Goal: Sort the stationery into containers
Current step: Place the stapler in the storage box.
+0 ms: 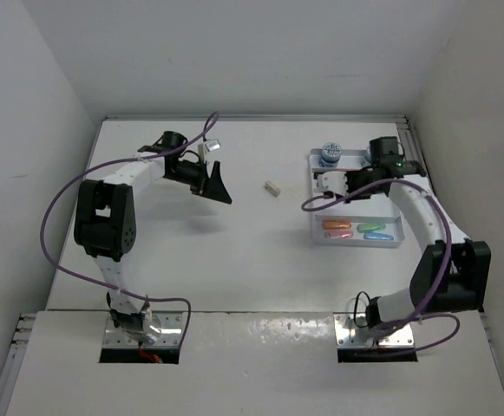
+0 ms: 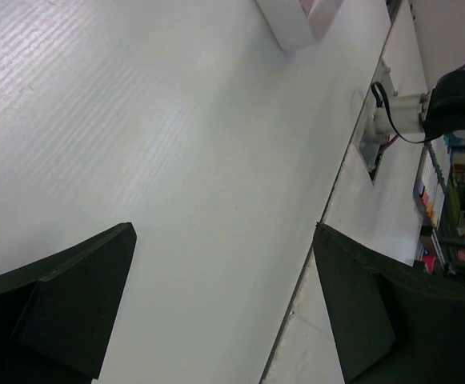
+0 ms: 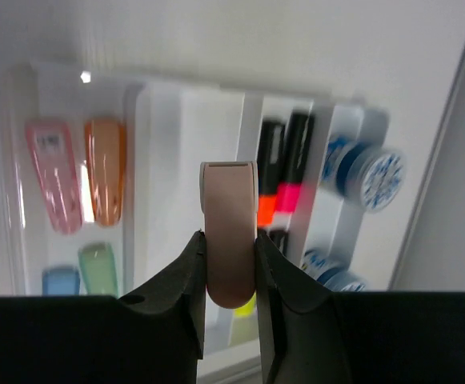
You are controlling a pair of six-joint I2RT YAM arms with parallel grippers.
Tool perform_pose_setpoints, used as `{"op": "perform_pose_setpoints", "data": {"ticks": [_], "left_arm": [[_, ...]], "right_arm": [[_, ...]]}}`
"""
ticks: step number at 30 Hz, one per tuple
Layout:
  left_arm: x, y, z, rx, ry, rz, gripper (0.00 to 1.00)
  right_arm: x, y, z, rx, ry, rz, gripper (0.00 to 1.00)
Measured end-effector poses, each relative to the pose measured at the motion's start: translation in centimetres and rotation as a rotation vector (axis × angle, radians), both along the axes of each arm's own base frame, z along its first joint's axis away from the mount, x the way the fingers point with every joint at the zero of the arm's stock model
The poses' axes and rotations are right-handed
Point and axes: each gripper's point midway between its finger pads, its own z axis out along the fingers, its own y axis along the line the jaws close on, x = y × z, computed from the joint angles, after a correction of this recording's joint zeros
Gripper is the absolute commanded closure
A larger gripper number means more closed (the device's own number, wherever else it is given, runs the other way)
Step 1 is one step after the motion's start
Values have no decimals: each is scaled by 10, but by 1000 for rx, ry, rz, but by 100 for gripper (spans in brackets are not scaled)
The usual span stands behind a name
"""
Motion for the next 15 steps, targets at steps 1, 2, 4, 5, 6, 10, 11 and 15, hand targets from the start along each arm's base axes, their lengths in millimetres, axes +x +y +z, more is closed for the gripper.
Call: {"op": "perform_pose_setpoints", "data": {"ticks": [1, 2, 4, 5, 6, 10, 11, 15], "left_arm": [[-1, 0, 0, 1, -3, -6, 0], [-2, 0, -1, 2, -4, -11, 0], [-4, 0, -1, 3, -11, -22, 0], [-5, -1, -1, 3, -14, -28, 0], [-5, -1, -1, 4, -18, -31, 0], [-5, -2, -2, 4, -24, -36, 0], [-5, -2, -2, 4, -23, -37, 0], [-6, -4, -1, 1, -24, -42, 0]], "right_arm": [[2, -18, -5, -13, 19, -34, 100], [4, -34, -12, -23, 42, -62, 100], [7, -63, -25, -42, 79, -107, 100], [8, -74, -31, -48, 97, -125, 100], [10, -84, -38, -55, 114, -140, 100], [18, -106, -58, -57, 172, -182, 100], [23, -110, -61, -55, 178, -192, 100], [32, -122, -70, -53, 196, -227, 100]]}}
